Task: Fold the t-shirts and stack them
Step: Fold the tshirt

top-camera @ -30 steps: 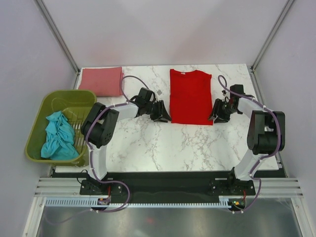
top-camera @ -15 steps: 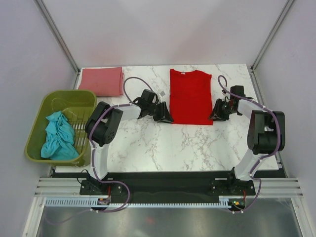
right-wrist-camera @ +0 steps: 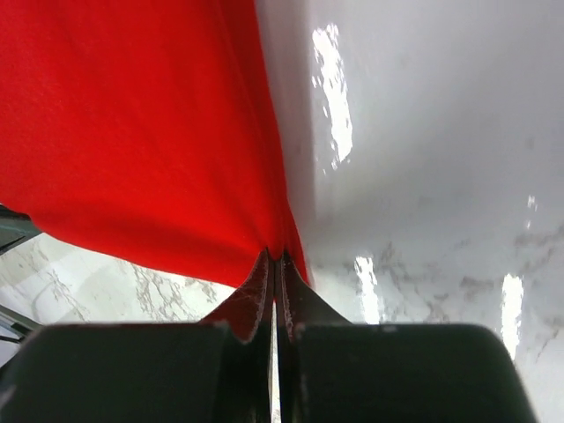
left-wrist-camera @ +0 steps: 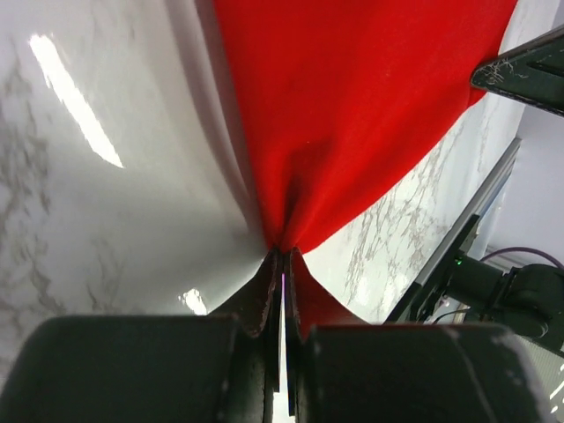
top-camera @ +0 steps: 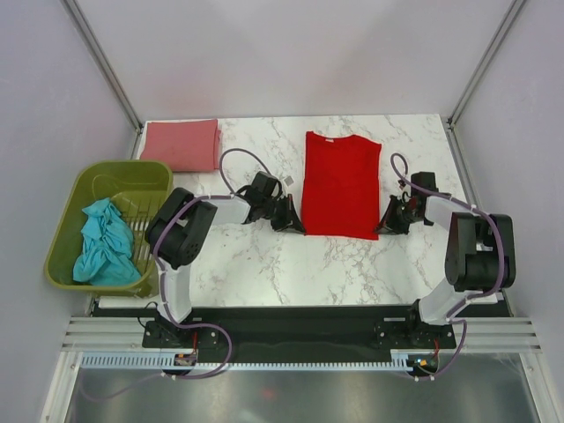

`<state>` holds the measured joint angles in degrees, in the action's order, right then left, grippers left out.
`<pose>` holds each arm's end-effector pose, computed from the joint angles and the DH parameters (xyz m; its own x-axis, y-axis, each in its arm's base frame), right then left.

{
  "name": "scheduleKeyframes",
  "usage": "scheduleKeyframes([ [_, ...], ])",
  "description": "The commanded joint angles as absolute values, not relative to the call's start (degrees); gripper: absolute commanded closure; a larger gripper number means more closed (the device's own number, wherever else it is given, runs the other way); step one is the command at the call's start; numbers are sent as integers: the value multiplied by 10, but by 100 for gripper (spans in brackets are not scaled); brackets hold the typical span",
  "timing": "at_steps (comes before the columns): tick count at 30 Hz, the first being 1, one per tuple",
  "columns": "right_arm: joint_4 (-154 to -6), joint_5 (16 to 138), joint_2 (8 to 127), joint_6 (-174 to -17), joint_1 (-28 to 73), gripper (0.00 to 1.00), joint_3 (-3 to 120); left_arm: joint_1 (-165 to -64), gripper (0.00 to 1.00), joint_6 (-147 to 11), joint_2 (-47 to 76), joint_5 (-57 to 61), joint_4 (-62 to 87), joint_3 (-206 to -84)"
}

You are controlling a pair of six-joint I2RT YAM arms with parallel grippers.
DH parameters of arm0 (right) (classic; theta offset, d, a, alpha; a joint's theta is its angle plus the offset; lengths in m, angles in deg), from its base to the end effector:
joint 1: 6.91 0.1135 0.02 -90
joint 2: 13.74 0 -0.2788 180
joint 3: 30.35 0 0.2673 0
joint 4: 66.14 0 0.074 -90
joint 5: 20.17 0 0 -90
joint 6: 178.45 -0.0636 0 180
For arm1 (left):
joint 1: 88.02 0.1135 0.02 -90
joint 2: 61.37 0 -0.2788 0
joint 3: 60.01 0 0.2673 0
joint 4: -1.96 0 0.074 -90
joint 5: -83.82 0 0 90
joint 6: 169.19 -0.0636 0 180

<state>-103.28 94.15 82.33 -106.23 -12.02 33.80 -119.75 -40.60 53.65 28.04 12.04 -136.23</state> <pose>0.3246 -0.0027 0.1262 -0.9058 0.3604 -0.2229 0.2218 0.8514 0.4754 0.3465 -0.2563 0.1033 -0.9683 -0.0077 -0.2498 0.1861 0.6448 -0.7413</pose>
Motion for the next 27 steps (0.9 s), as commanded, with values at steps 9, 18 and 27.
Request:
scheduleKeyframes([
  [9, -1047, 859, 715, -1130, -123, 99, 222, -1227, 98, -400, 445, 211, 144, -1263],
  [18, -1087, 853, 648, -1111, -123, 64, 273, -1226, 64, -395, 366, 194, 174, -1247],
  [27, -1065, 894, 804, -993, -124, 58, 482, -1144, 57, -487, 465, 241, 185, -1419],
])
